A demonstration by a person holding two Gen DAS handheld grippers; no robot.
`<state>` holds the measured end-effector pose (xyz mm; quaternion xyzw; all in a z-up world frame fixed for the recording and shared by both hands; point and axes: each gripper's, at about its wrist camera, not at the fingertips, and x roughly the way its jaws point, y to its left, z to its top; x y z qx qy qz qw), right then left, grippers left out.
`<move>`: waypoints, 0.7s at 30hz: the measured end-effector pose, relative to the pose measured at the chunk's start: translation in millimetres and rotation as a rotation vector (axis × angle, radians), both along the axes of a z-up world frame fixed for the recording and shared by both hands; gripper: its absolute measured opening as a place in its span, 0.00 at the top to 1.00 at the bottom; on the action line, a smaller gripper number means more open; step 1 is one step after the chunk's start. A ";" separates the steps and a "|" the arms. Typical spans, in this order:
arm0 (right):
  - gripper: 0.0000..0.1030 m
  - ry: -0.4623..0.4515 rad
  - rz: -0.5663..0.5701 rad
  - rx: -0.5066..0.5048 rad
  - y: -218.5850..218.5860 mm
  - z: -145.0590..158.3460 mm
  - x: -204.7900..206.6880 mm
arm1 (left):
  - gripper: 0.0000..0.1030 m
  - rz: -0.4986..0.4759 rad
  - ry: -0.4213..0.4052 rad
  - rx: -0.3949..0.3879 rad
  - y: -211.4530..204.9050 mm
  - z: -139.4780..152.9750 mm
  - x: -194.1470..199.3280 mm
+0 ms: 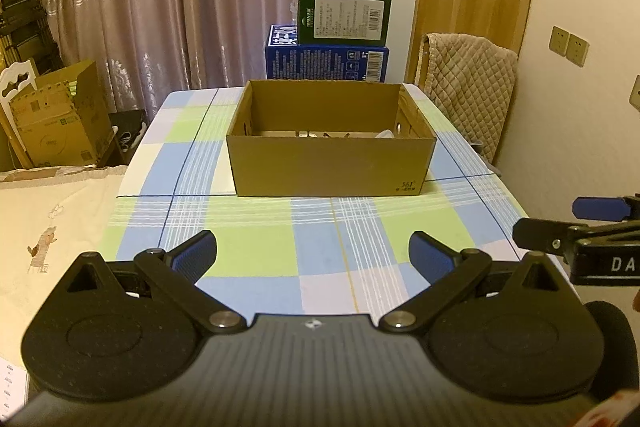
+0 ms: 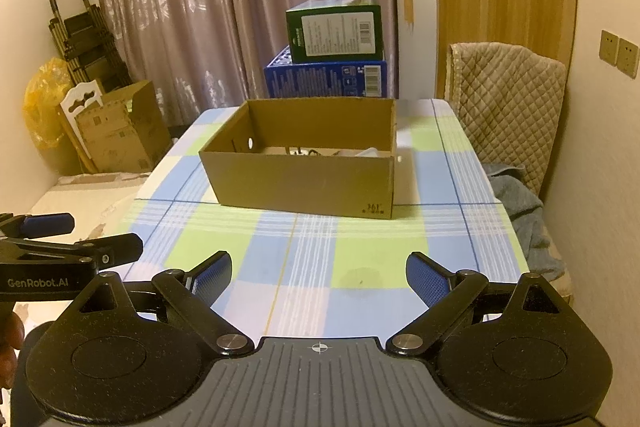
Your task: Organize rigid objects
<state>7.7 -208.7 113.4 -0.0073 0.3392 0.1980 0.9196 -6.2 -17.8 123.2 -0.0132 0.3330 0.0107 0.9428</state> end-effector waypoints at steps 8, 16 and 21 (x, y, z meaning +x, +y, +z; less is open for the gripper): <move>0.11 0.005 -0.014 -0.007 -1.8 -3.0 2.2 | 0.02 -0.012 0.012 0.002 -2.6 -2.7 -0.1; 0.11 0.011 -0.016 -0.006 -4.2 -4.5 4.3 | 0.02 -0.017 0.011 0.002 -3.8 -2.0 -0.8; 0.11 0.012 -0.016 -0.007 -4.0 -4.7 4.3 | 0.02 -0.015 0.012 0.000 -3.4 -2.3 -0.6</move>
